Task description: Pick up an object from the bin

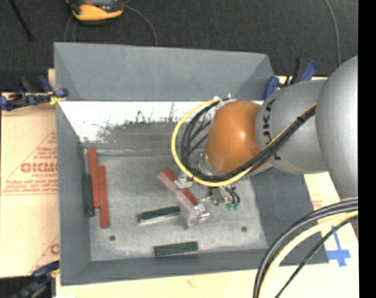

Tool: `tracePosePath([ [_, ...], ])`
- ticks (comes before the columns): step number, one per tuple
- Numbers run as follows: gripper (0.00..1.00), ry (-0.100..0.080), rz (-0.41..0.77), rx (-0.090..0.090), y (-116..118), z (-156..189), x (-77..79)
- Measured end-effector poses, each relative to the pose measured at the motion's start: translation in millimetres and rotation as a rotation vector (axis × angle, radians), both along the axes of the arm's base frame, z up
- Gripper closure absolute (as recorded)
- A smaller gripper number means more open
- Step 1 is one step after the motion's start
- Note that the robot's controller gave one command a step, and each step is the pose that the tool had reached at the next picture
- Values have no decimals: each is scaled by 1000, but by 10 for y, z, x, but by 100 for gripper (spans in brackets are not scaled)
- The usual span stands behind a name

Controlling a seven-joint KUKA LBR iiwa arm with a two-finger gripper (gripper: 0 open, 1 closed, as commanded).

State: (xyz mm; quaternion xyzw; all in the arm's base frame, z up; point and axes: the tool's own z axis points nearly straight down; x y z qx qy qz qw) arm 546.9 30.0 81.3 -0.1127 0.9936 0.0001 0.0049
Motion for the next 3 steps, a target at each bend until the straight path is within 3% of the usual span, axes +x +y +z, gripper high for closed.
tracePosePath([
  [1,100,18,-48,-5,778,-31,-115],
  [2,100,18,-47,-5,779,-30,-113],
  [3,100,8,-73,0,813,1917,39],
])
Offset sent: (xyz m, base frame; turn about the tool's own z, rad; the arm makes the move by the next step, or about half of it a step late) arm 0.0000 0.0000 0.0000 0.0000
